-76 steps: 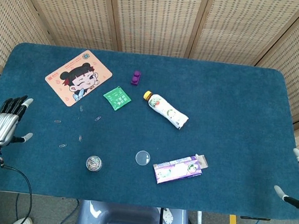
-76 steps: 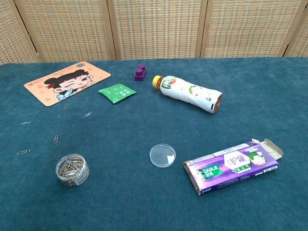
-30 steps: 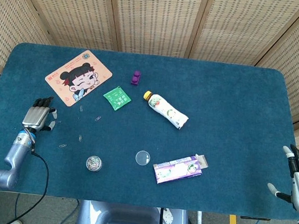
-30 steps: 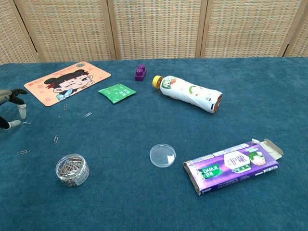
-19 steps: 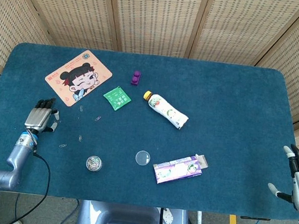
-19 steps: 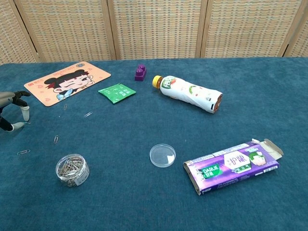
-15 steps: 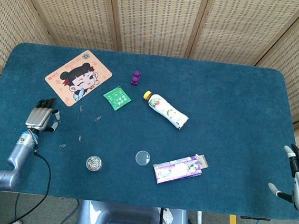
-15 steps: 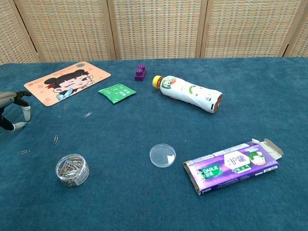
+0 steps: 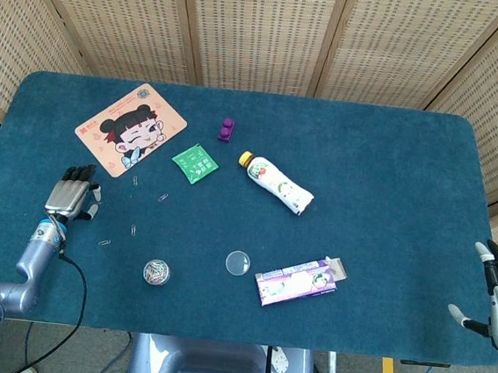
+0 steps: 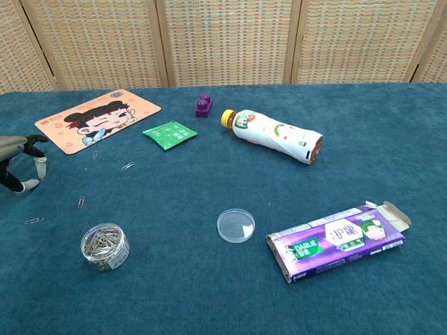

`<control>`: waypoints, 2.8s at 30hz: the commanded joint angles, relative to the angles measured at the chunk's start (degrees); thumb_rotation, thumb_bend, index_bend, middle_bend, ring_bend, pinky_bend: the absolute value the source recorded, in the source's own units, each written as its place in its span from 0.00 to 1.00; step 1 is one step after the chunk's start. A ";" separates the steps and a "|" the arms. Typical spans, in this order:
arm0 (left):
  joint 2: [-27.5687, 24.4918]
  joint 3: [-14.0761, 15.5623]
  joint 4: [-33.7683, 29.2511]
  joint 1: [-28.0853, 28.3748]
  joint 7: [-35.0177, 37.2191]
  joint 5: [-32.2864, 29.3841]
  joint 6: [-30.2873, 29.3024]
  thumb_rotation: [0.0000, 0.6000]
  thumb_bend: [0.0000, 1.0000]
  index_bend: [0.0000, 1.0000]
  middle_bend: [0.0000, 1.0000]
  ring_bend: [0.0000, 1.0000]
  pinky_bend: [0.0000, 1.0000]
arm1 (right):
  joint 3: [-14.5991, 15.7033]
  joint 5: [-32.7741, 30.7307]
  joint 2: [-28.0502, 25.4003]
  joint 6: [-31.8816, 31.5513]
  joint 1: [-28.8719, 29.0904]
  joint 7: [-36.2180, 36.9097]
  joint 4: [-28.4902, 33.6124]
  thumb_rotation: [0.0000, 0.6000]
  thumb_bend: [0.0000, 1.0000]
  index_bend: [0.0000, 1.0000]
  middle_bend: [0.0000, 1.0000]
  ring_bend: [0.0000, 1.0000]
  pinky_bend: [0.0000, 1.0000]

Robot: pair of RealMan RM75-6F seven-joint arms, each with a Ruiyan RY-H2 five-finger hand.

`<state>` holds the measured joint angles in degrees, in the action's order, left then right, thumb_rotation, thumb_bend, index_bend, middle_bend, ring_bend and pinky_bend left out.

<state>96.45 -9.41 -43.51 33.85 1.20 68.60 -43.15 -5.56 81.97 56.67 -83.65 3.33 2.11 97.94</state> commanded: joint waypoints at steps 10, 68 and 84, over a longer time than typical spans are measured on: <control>0.45 0.25 0.86 0.00 0.21 0.00 0.40 1.00 0.46 0.64 0.00 0.00 0.00 | 0.02 0.03 -0.02 -0.09 0.00 0.22 -0.06 1.00 0.00 0.01 0.00 0.00 0.00; -11.14 13.97 -37.68 -2.84 -3.33 30.05 -23.44 1.00 0.51 0.75 0.00 0.00 0.00 | 0.49 1.73 -1.53 -1.30 -0.62 4.12 -0.08 1.00 0.00 0.01 0.00 0.00 0.00; -10.03 13.56 -36.31 -3.09 -5.98 25.89 -20.04 1.00 0.51 0.75 0.00 0.00 0.00 | 0.47 1.96 -2.10 -1.91 -0.96 5.30 0.06 1.00 0.00 0.01 0.00 0.00 0.00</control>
<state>86.24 4.13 -79.93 30.69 -4.65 94.63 -63.40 -5.09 83.94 54.58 -85.55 2.38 7.40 98.02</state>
